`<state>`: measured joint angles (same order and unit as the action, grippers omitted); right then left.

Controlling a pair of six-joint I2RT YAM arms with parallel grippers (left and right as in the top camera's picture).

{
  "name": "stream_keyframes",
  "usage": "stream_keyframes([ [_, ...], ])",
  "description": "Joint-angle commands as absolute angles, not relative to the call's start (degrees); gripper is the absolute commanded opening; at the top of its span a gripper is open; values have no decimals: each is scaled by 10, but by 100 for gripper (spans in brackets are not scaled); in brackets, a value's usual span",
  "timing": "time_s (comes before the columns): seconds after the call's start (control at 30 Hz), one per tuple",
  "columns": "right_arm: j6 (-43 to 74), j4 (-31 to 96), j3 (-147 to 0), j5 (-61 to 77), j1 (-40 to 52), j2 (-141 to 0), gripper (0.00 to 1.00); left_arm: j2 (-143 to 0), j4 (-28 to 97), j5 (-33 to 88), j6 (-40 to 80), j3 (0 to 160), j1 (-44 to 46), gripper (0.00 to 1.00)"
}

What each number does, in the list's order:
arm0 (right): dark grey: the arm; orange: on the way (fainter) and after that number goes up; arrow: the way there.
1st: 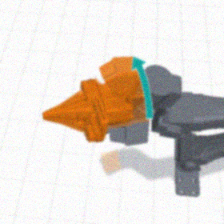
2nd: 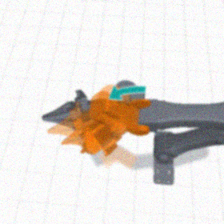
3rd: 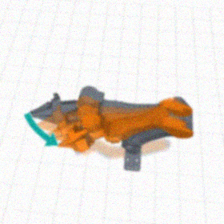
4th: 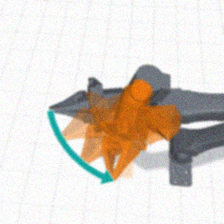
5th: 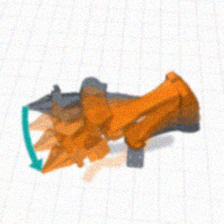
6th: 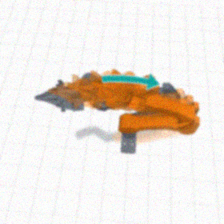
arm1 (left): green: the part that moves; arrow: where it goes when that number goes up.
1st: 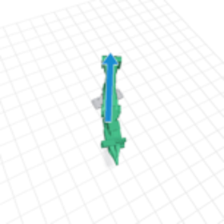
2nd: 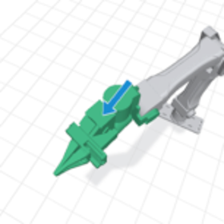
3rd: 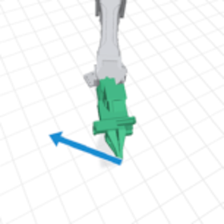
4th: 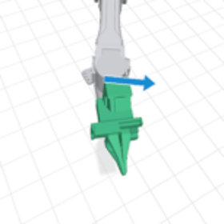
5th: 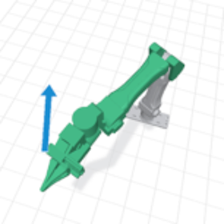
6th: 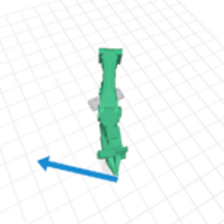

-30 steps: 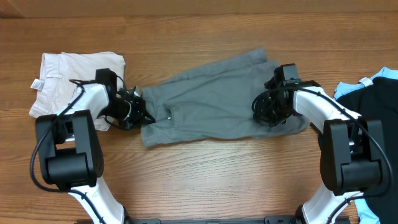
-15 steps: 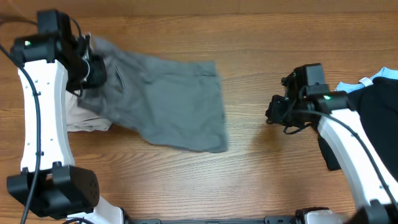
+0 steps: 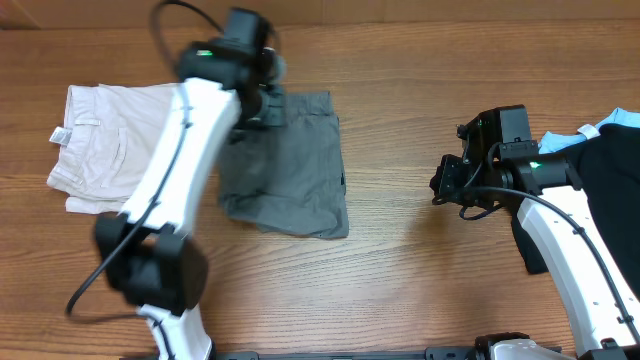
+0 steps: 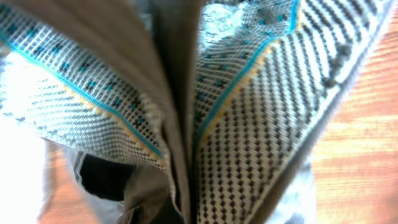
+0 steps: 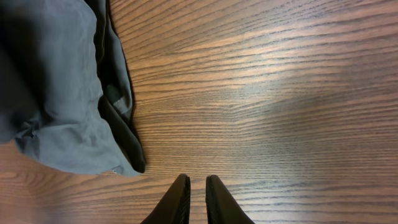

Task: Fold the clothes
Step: 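Lift the left end and fold it rightward over the shorts with the left gripper, then grasp the folded bundle edges with both grippers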

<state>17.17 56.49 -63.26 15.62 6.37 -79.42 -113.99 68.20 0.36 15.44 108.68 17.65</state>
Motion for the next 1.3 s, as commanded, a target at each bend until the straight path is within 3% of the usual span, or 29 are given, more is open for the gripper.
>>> stream_keyframes([
  [0.0, 176, 563, -635, 151, 60, -786, 13, -1192, 672, -3, 229, 1079, 209, 4],
  [0.2, 176, 567, -635, 150, 60, -786, 13, -1242, 666, 32, 236, 1079, 253, 5],
  [0.27, 176, 567, -635, 150, 60, -786, 13, -1243, 663, 27, 236, 1079, 262, 12],
  [0.33, 176, 567, -635, 150, 60, -786, 13, -1240, 659, 28, 232, 1082, 267, 29],
  [0.4, 176, 567, -635, 150, 60, -786, 13, -1237, 665, 29, 232, 1092, 268, 66],
  [0.53, 176, 565, -635, 150, 60, -786, 13, -1228, 724, 23, 216, 1152, 260, 99],
  [0.87, 176, 445, -635, 245, 95, -795, 23, -1197, 931, -22, 179, 1368, 193, 100],
  [1.0, 179, 346, -634, 261, 149, -830, 28, -1197, 968, -19, 176, 1362, 151, 63],
  [1.03, 181, 320, -634, 265, 166, -842, 28, -1197, 968, -9, 166, 1352, 141, 63],
  [1.07, 180, 292, -634, 272, 184, -856, 28, -1197, 968, -1, 162, 1343, 131, 67],
  [1.13, 182, 231, -634, 276, 223, -892, 28, -1197, 965, 0, 163, 1316, 112, 98],
  [1.27, 217, 115, -634, 269, 276, -973, 26, -1197, 916, 31, 133, 1242, 83, 99],
])
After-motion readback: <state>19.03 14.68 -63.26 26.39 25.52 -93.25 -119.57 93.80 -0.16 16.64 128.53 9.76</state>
